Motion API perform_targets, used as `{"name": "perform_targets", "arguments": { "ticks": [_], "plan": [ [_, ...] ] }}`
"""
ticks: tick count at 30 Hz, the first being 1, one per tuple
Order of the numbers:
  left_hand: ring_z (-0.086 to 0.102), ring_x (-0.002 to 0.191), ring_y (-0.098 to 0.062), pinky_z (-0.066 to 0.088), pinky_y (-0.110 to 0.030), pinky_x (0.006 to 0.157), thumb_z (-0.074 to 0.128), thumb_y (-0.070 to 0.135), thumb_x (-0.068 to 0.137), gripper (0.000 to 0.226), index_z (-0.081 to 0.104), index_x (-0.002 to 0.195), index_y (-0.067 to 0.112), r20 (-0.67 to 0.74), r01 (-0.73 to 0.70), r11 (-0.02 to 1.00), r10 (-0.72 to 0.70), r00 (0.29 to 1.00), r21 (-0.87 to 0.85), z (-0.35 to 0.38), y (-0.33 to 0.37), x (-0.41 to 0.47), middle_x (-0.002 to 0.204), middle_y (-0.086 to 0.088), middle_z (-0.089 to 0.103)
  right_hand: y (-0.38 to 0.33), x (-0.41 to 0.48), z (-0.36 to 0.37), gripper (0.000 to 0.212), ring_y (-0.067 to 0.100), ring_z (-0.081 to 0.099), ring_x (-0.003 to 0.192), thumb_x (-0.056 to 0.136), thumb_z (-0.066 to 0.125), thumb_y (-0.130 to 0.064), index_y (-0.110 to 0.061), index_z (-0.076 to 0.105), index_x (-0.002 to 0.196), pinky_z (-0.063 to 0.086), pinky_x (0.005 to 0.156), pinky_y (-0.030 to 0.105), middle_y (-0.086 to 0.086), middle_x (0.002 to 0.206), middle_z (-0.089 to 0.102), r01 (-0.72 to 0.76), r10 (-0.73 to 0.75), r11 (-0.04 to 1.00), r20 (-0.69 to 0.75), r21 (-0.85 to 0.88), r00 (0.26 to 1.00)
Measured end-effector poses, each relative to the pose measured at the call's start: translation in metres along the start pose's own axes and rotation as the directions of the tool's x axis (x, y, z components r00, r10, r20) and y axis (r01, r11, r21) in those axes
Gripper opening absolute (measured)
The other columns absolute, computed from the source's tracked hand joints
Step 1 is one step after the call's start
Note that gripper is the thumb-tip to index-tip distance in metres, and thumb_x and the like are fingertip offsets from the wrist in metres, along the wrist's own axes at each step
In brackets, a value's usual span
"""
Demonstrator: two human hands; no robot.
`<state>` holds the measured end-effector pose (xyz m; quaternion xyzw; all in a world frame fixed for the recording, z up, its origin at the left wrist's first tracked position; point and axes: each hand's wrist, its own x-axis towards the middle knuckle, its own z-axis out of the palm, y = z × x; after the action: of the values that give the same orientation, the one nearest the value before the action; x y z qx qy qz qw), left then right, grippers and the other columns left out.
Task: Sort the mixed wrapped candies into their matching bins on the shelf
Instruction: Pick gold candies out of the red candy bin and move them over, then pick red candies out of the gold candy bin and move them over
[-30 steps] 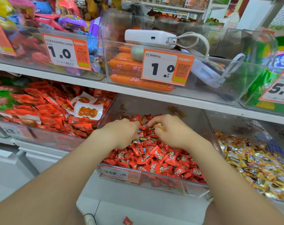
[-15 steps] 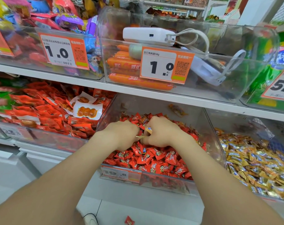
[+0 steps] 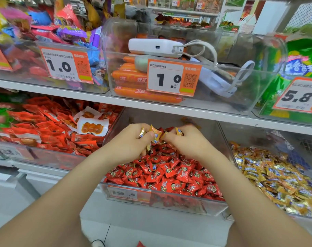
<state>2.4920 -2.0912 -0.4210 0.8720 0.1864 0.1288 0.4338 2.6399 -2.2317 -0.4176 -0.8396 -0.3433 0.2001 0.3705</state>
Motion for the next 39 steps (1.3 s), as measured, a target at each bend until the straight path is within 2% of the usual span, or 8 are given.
{"name": "perform_targets", "arguments": {
  "ticks": [7, 16, 20, 22, 24, 31, 35, 39],
  "plan": [
    [0.063, 0.063, -0.021, 0.045, -0.030, 0.059, 0.047, 0.038, 0.111, 0.024, 0.070, 0.108, 0.033, -0.067, -0.097, 0.963, 0.083, 0.994, -0.252, 0.043, 0.036, -0.009, 0.077, -0.007, 0.074, 0.008, -0.032, -0.011, 0.022, 0.017, 0.047, 0.050, 0.097, 0.059, -0.031, -0.011, 0.068, 0.101, 0.029, 0.042, 0.024, 0.006, 0.070, 0.061, -0.227, 0.237, 0.743, 0.070, 0.629, 0.969],
    [0.063, 0.063, -0.019, 0.041, -0.028, 0.050, 0.051, 0.030, 0.110, 0.014, 0.065, 0.109, 0.030, -0.092, -0.184, 0.888, 0.160, 0.983, -0.422, 0.104, 0.086, -0.014, 0.081, -0.009, 0.068, 0.064, -0.079, -0.077, 0.018, 0.016, 0.049, 0.060, 0.101, 0.071, -0.019, -0.001, 0.074, 0.097, 0.029, 0.043, 0.024, 0.008, 0.080, 0.061, -0.091, 0.143, 0.692, -0.012, 0.716, 0.990],
    [0.059, 0.054, -0.010, 0.039, -0.020, 0.049, 0.052, 0.032, 0.109, 0.015, 0.066, 0.105, 0.029, -0.052, -0.206, 0.921, 0.200, 0.978, -0.330, 0.133, 0.109, -0.015, 0.069, 0.008, 0.062, 0.105, -0.094, -0.114, 0.024, 0.021, 0.052, 0.060, 0.100, 0.073, -0.027, -0.006, 0.078, 0.091, 0.038, 0.042, 0.028, 0.009, 0.076, 0.064, -0.041, 0.215, 0.830, -0.251, 0.556, 0.944],
    [0.059, 0.051, -0.007, 0.038, -0.018, 0.049, 0.052, 0.034, 0.108, 0.015, 0.066, 0.102, 0.031, 0.000, -0.246, 0.946, 0.252, 0.968, -0.213, 0.149, 0.121, -0.013, 0.062, 0.015, 0.061, 0.136, -0.095, -0.133, 0.035, 0.030, 0.061, 0.060, 0.097, 0.070, -0.038, -0.006, 0.073, 0.082, 0.048, 0.048, 0.034, 0.010, 0.067, 0.067, -0.122, 0.188, 0.979, -0.487, 0.163, 0.853],
    [0.065, 0.061, -0.011, 0.046, -0.028, 0.057, 0.052, 0.038, 0.108, 0.016, 0.065, 0.102, 0.032, 0.051, -0.294, 0.951, 0.299, 0.953, -0.096, 0.166, 0.134, -0.009, 0.062, 0.017, 0.059, 0.164, -0.095, -0.145, 0.031, 0.030, 0.064, 0.069, 0.096, 0.067, -0.039, -0.009, 0.069, 0.087, 0.046, 0.058, 0.037, 0.008, 0.068, 0.067, -0.243, 0.134, 0.963, -0.568, -0.120, 0.812],
    [0.061, 0.105, -0.030, 0.046, -0.039, 0.083, 0.049, 0.037, 0.109, 0.024, 0.063, 0.118, 0.021, 0.096, -0.248, 0.925, 0.230, 0.969, 0.288, 0.245, 0.165, 0.035, 0.106, -0.002, 0.063, 0.221, -0.102, -0.154, 0.073, 0.031, 0.042, 0.126, 0.073, 0.056, -0.074, -0.049, 0.040, 0.140, 0.037, 0.108, 0.057, -0.004, 0.119, 0.040, -0.174, 0.139, 0.880, -0.111, -0.442, 0.984],
    [0.035, 0.142, -0.044, 0.041, -0.055, 0.111, 0.055, 0.032, 0.105, 0.049, 0.039, 0.149, 0.020, 0.285, -0.084, 0.860, -0.073, 0.956, 0.504, 0.286, 0.162, 0.053, 0.152, -0.014, 0.029, 0.236, -0.106, -0.165, 0.058, 0.027, 0.035, 0.138, 0.092, 0.061, -0.062, -0.052, 0.038, 0.144, 0.024, 0.116, 0.061, -0.003, 0.138, 0.041, -0.203, 0.161, 0.845, -0.128, -0.494, 0.979],
    [-0.012, 0.155, -0.052, 0.012, -0.071, 0.122, 0.052, 0.032, 0.108, 0.080, -0.004, 0.165, 0.034, 0.407, -0.063, 0.821, -0.213, 0.888, 0.568, 0.307, 0.147, 0.070, 0.172, -0.008, -0.013, 0.248, -0.105, -0.179, 0.070, 0.031, 0.037, 0.143, 0.082, 0.060, -0.073, -0.056, 0.038, 0.146, 0.023, 0.120, 0.066, 0.002, 0.141, 0.048, -0.244, 0.197, 0.872, -0.154, -0.425, 0.968]
  ]
}}
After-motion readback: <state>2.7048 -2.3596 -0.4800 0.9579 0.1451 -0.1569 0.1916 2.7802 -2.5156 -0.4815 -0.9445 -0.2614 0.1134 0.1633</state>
